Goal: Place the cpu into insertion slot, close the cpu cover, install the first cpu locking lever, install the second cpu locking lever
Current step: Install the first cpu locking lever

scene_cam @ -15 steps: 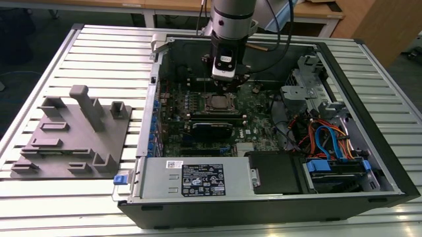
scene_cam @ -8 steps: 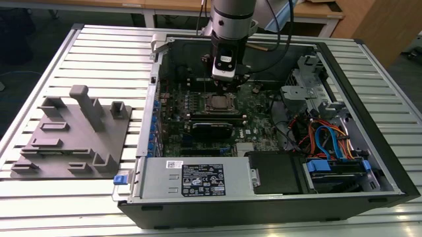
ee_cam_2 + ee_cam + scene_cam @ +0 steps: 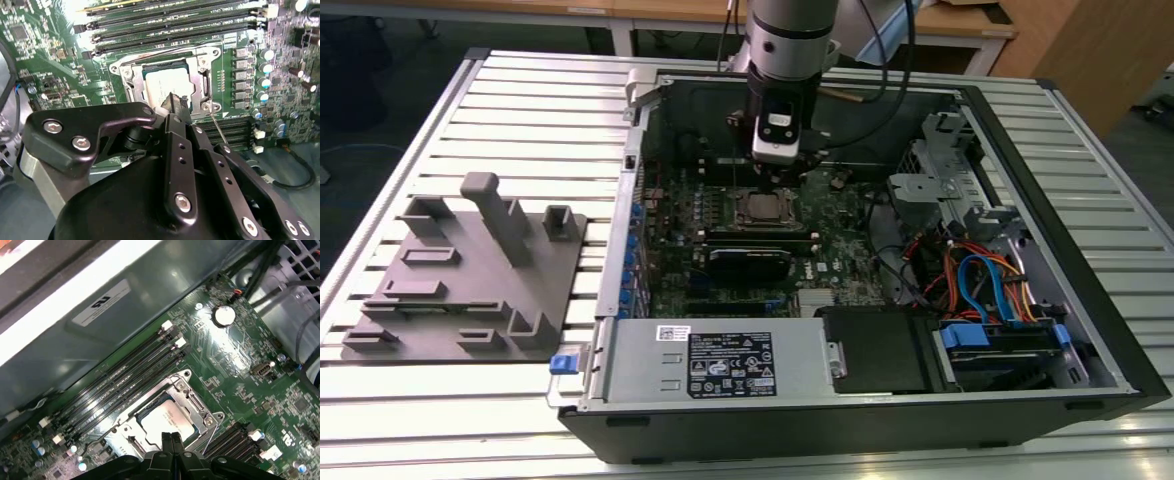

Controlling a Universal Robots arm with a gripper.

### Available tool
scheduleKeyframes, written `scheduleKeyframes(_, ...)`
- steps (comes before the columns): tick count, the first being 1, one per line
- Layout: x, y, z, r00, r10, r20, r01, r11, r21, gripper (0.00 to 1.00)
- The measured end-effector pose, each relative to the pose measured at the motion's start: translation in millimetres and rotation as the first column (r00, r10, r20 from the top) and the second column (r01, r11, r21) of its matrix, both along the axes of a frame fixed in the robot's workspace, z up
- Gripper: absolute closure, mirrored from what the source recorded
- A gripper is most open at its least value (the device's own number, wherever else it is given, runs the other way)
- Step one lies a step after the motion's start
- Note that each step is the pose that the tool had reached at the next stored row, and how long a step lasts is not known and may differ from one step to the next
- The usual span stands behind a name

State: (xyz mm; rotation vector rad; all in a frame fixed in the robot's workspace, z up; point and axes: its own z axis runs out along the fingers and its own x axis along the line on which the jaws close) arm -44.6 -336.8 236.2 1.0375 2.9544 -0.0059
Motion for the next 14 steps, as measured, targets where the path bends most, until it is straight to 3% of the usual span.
scheduleKeyframes(4, 0.0, 0.0, 0.0, 0.9987, 0.05, 0.0001, -0.05, 0.9987, 0.0001, 0.9)
scheduleKeyframes(14, 0.0, 0.0, 0.1, 0.9987, 0.05, 0.0002, -0.05, 0.9987, 0.0003, 0.9)
